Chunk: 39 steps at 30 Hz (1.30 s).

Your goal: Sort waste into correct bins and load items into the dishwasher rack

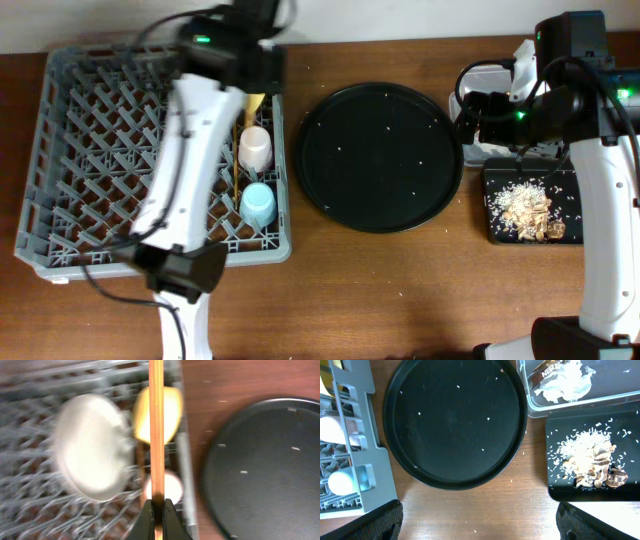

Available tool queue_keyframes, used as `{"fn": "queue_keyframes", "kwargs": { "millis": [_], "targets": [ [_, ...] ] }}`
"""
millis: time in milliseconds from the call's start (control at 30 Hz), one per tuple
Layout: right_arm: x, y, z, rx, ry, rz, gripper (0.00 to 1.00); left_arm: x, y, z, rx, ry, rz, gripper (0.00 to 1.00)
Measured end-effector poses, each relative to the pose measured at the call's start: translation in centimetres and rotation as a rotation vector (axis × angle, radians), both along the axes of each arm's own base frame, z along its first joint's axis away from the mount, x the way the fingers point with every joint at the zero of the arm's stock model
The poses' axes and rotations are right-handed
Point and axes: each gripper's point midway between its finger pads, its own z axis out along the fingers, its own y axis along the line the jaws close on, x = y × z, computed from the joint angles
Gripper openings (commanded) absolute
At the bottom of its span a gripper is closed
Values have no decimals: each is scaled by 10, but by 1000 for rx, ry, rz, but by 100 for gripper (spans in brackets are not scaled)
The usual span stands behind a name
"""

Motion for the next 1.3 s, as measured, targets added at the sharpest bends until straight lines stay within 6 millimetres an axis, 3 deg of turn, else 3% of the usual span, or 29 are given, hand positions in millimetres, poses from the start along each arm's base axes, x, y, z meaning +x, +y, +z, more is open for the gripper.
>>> {"fn": "queue_keyframes", "kwargs": {
  "millis": [33, 67, 133, 167, 200, 233, 267, 333, 500, 567, 600, 633, 667, 700, 733, 767, 833, 900, 1067, 1233, 1300],
  "targets": [
    [0, 0, 0, 0, 2, 0, 98, -1, 47, -2, 22, 37, 91, 1],
    [0, 0, 0, 0, 2, 0, 98, 1, 54, -12, 12, 67, 103, 1],
    [0, 0, 0, 0, 2, 0, 99, 11, 72, -65, -3, 172, 138, 1],
    [0, 0, 0, 0, 1, 0, 98, 15, 77, -105, -1, 234, 152, 1],
    [0, 0, 0, 0, 2, -1, 98, 5, 74, -155, 5, 334, 163, 10],
    [-1, 0, -1, 0, 4, 0, 99, 14, 71, -161, -15, 295, 171, 25],
    [-1, 0, -1, 0, 4, 0, 98, 14, 71, -172, -20, 298, 181, 32],
    [0, 0, -1, 0, 3, 0, 98, 4, 72, -188, -11, 343, 192, 37],
    [0, 0, -1, 0, 3, 0, 98, 2, 73, -186, -11, 349, 197, 41],
    [0, 0, -1, 0, 3, 0, 98, 2, 73, -157, -24, 302, 194, 42],
    [0, 0, 0, 0, 3, 0, 99, 4, 72, -127, -43, 234, 191, 47],
    [0, 0, 0, 0, 2, 0, 98, 1, 73, -89, -68, 150, 187, 100],
    [0, 0, 0, 0, 2, 0, 98, -12, 75, -23, -110, 5, 182, 100],
    [0, 0, 0, 0, 1, 0, 98, -26, 76, 14, -131, -75, 174, 100],
    [0, 0, -1, 0, 4, 0, 98, -59, 80, 75, -172, -211, 163, 100],
    [0, 0, -1, 0, 2, 0, 98, -84, 84, 115, -199, -311, 154, 100],
    [0, 0, -1, 0, 3, -1, 98, -121, 88, 149, -245, -388, 145, 100],
    [0, 0, -1, 0, 4, 0, 99, -129, 88, 158, -264, -416, 142, 100],
    [0, 0, -1, 0, 4, 0, 98, -129, 87, 148, -261, -373, 143, 100],
    [-1, 0, 0, 0, 2, 1, 98, -151, 91, 120, -225, -233, 154, 100],
    [-7, 6, 10, -5, -33, 22, 98, -170, 94, 102, -196, -130, 163, 100]
  ]
}}
